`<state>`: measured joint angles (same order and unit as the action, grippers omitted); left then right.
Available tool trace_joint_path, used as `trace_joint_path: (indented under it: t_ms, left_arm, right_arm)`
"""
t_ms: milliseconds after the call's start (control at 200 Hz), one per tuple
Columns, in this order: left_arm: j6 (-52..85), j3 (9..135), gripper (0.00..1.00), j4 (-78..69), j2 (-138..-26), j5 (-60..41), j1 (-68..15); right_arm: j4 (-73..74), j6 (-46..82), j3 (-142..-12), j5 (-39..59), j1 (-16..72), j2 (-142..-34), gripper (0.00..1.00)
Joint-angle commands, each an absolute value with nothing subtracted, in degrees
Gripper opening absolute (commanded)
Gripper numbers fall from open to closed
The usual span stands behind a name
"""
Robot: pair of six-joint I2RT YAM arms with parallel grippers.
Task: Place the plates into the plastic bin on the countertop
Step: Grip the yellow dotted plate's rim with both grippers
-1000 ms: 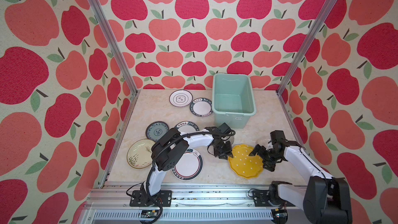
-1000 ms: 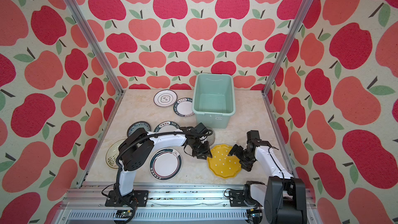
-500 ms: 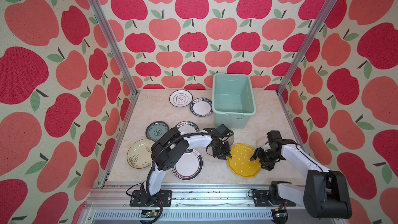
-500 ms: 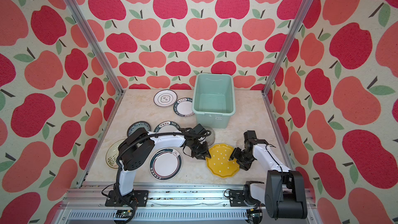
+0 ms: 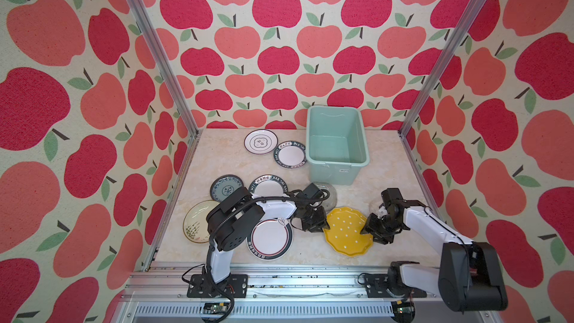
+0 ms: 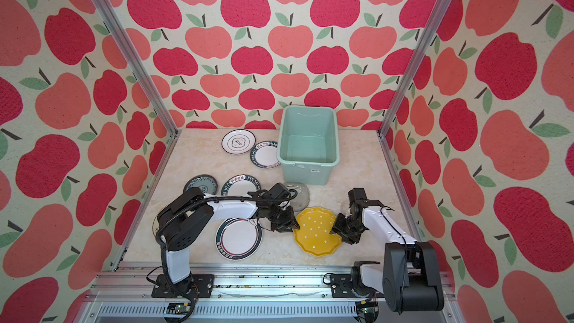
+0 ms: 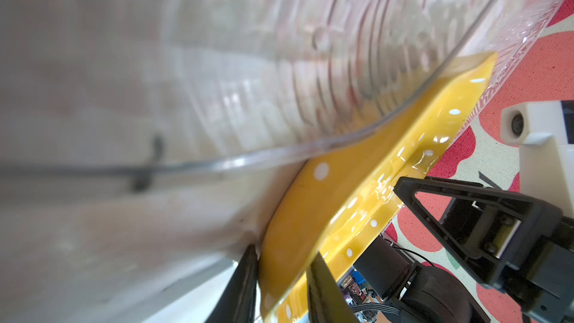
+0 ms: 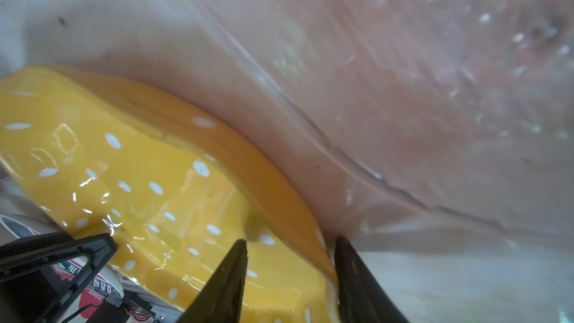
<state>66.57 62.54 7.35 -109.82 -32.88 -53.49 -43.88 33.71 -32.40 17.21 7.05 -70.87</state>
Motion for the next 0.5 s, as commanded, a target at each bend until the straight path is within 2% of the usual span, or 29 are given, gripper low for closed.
trace_joint_path:
  t_ms: [0,495]
  left_arm:
    - [66.86,62.09,0.29,-1.49,-104.86,-35.26,-55.02]
    - [60.95,62.66,0.29,1.32,-97.21,-31.47,-56.86]
  right_arm:
    - [-38.99,32.92,-31.49,27.54,8.21,-70.21,0.48]
    - [-34.18,32.33,-29.84,36.61,8.17,-67.99,0.52]
